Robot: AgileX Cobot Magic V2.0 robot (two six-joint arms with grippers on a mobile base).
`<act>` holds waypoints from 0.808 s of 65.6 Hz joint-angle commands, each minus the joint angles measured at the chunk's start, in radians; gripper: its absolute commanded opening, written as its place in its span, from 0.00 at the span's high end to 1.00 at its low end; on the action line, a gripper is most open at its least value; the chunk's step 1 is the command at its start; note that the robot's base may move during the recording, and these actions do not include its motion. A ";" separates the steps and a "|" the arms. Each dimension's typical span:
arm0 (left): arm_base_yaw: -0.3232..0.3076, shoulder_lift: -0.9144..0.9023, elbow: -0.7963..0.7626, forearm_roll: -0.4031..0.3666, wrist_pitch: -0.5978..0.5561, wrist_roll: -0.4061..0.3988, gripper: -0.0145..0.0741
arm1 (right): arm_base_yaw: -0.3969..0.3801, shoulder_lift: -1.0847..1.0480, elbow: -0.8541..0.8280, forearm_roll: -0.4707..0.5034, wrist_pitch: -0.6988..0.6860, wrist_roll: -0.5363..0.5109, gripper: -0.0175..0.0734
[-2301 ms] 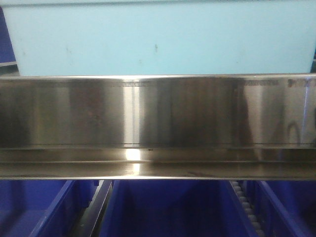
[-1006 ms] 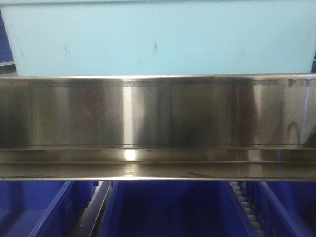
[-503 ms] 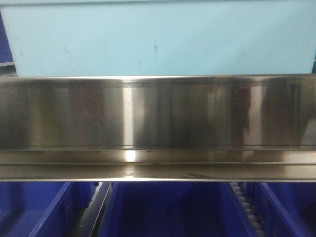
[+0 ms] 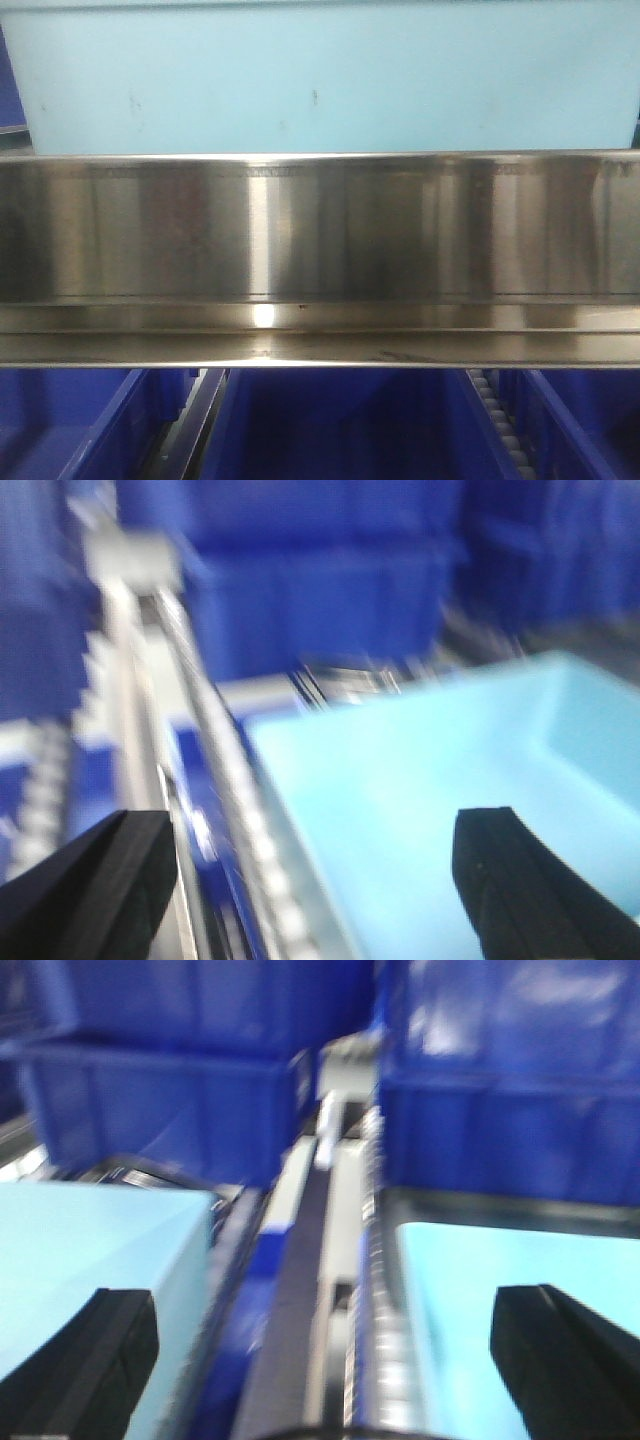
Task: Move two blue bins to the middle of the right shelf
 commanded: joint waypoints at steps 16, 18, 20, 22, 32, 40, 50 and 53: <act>-0.022 0.319 -0.315 -0.006 0.325 -0.043 0.15 | 0.169 0.409 -0.441 0.006 0.371 -0.001 0.18; -0.022 0.341 -0.340 -0.003 0.347 -0.054 0.15 | 0.169 0.444 -0.479 0.006 0.408 0.002 0.18; -0.022 0.369 -0.371 -0.001 0.367 -0.065 0.16 | 0.169 0.486 -0.523 0.006 0.454 0.018 0.18; -0.022 0.388 -0.392 0.004 0.382 -0.078 0.16 | 0.169 0.527 -0.558 0.006 0.490 0.033 0.18; -0.022 0.488 -0.479 0.112 0.474 -0.185 0.17 | 0.171 0.698 -0.718 0.006 0.654 0.095 0.18; -0.022 0.548 -0.495 0.153 0.528 -0.220 0.17 | 0.195 0.782 -0.758 0.006 0.684 0.109 0.18; -0.022 0.623 -0.495 0.150 0.573 -0.220 0.17 | 0.243 0.861 -0.759 0.006 0.681 0.166 0.18; -0.022 0.644 -0.495 0.150 0.578 -0.221 0.17 | 0.246 0.881 -0.759 0.006 0.670 0.182 0.18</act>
